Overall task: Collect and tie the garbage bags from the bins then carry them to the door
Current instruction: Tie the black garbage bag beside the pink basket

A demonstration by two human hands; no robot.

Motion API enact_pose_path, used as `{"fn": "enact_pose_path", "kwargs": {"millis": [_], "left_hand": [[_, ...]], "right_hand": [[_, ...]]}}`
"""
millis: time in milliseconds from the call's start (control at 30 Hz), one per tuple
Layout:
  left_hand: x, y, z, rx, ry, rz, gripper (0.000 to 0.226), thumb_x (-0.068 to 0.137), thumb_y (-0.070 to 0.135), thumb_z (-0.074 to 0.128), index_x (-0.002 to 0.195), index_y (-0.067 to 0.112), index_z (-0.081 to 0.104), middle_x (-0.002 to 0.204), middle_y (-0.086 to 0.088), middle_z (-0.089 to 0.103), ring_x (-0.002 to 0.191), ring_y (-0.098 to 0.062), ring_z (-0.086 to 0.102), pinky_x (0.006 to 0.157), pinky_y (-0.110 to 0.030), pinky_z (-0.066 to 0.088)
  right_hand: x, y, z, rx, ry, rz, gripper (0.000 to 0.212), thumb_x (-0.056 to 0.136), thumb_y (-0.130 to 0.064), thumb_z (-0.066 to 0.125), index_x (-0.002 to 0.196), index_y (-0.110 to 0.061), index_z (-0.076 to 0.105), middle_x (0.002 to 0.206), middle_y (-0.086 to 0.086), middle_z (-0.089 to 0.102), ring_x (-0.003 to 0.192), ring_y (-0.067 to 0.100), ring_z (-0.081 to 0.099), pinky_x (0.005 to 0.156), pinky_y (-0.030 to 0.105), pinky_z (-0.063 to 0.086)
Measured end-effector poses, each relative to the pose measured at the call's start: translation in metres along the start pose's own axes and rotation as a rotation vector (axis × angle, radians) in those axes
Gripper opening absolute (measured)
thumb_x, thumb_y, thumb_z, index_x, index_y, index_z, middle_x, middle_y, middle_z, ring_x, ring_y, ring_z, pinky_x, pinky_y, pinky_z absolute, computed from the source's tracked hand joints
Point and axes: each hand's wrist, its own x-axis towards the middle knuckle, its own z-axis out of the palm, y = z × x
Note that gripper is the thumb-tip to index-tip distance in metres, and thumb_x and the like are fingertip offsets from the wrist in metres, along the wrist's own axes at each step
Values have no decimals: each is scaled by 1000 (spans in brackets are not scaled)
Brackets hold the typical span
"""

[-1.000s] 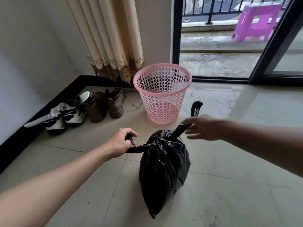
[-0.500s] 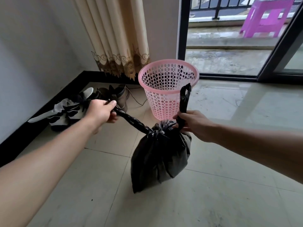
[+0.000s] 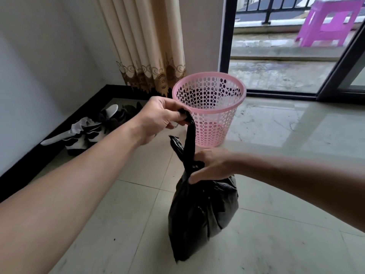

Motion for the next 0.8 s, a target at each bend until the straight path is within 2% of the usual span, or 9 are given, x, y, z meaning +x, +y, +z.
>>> {"fn": "enact_pose_path", "kwargs": {"millis": [100,200,300,433,533,600,667,733,800], "left_hand": [[0,-10,-4,-38,-19,-62,12,86,10,66,87,19,74,85,-5,76,84,-19,68,73,-31,43],[-1,-13,-6,-103,-54,-91,12,87,10,64,92,17,73,95,-8,75,90,-20,69,79,-34,44],[1,-11,-9,-165,-93,-113,15,89,14,62,102,15,69,100,-8,74,94,-21,66,82,-35,45],[1,-35,-17,15,-24,-270,22,91,15,59,110,23,65,106,-7,71,96,-24,60,80,-37,43],[-14,-57,-13,77,-237,-418,27,90,22,64,117,22,64,107,-8,68,90,-23,62,73,-34,47],[-21,-62,-7,73,-362,-456,28,87,17,68,115,15,66,94,-8,70,81,-22,66,67,-30,49],[-24,-61,-3,80,-388,-442,23,84,5,68,107,5,68,84,-12,69,69,-20,64,60,-25,48],[-24,-59,-3,21,-374,-435,22,84,1,67,106,0,67,82,-15,66,62,-18,62,56,-23,47],[-24,-56,-3,-79,-410,-438,30,84,11,69,112,0,65,90,-15,68,68,-21,65,58,-25,48]], "right_hand": [[0,7,12,7,114,41,71,63,-90,46,64,-20,58,67,0,61,66,21,59,64,36,50],[3,16,20,60,215,76,86,53,-98,32,64,-17,60,67,1,64,64,22,62,66,40,55],[6,19,26,160,184,66,74,59,-81,33,78,-15,61,81,6,68,76,27,65,75,45,55],[-5,16,27,216,57,-22,34,90,-45,54,98,-13,63,98,9,66,92,28,62,83,39,50],[-10,20,29,268,43,-59,29,94,-38,55,107,-14,66,101,8,65,93,25,60,85,38,49],[-12,22,26,324,50,-60,22,96,-37,53,93,-18,66,90,2,61,85,19,56,77,34,46],[-14,22,22,398,74,-47,29,99,-32,50,71,-22,53,76,-4,51,73,13,49,67,28,40],[-16,23,17,434,84,-35,36,101,-29,46,66,-20,45,70,-7,46,65,7,43,59,21,37],[-19,23,13,454,84,-19,37,102,-28,43,66,-19,43,67,-6,44,60,6,39,53,18,33]]}}
